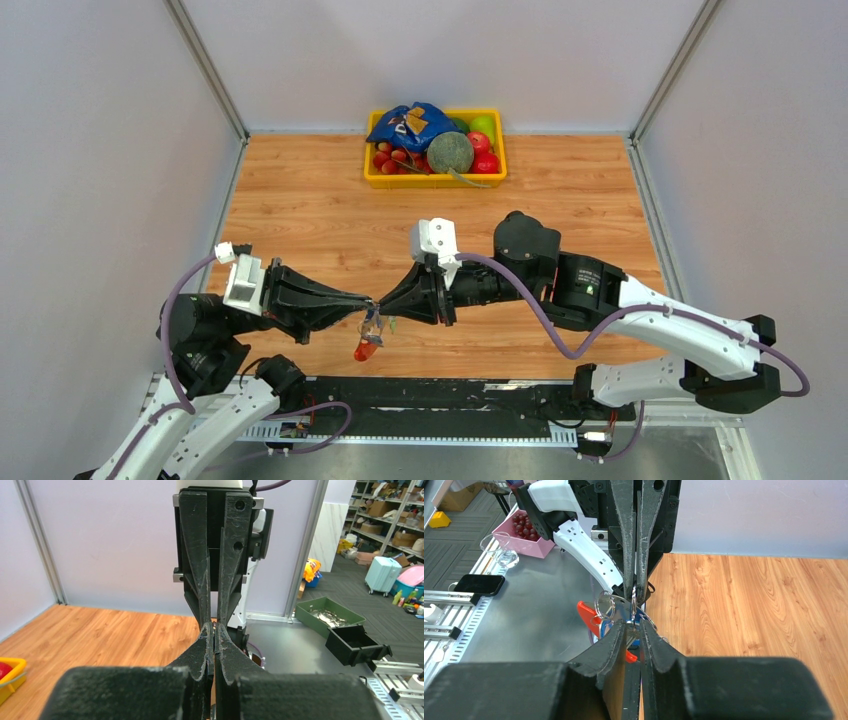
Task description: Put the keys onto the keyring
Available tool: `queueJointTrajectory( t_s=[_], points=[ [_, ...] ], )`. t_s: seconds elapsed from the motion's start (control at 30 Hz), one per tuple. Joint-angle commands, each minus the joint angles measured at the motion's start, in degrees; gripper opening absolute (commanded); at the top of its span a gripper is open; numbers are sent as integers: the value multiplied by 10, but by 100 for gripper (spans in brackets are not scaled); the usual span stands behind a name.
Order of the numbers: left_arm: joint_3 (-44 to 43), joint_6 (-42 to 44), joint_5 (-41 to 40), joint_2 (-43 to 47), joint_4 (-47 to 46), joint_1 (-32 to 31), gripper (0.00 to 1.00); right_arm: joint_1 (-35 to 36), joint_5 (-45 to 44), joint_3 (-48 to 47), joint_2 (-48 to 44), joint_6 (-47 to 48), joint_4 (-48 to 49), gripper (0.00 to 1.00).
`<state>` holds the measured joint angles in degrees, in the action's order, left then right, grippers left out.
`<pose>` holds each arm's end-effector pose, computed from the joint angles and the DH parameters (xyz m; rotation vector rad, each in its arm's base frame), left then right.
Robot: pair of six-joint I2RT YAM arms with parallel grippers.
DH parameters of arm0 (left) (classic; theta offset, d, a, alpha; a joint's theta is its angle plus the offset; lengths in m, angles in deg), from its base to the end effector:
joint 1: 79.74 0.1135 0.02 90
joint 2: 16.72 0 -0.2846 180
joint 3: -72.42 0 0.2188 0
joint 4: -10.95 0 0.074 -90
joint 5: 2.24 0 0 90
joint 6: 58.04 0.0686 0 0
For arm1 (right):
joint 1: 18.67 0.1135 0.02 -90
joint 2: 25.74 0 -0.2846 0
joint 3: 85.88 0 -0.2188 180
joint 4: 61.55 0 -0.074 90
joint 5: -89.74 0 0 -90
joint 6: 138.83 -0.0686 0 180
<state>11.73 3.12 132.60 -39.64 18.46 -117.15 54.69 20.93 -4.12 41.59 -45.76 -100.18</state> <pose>-0.0002 -0.0608 0.4202 0.8557 1.0207 -1.4030 0.0435 0.2320 0.4700 -1.3678 1.2536 1.2009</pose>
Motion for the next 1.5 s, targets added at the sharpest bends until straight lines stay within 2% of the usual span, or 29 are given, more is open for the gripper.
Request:
queueJointTrajectory(
  t_s=[0.0, 0.07, 0.8, 1.07, 1.13, 1.23, 1.47],
  points=[
    [-1, 2, -8, 8, -27, 0, 0, 1, 13, -15, 9, -7, 28, 10],
    [-1, 1, -9, 8, -29, 0, 0, 1, 14, -15, 10, -6, 28, 0],
    [7, -18, -7, 5, -70, 0, 0, 1, 58, -6, 41, -4, 47, 0],
    [5, -18, -1, 4, -69, 0, 0, 1, 46, -9, 40, -3, 46, 0],
    [5, -17, -1, 4, -66, 0, 0, 1, 35, -7, 34, -3, 44, 6],
    [4, -15, -2, 7, -61, 0, 0, 1, 13, 3, 17, -1, 41, 20],
    [3, -13, -4, 6, -56, 0, 0, 1, -34, 31, -33, 0, 26, 34]
  ],
)
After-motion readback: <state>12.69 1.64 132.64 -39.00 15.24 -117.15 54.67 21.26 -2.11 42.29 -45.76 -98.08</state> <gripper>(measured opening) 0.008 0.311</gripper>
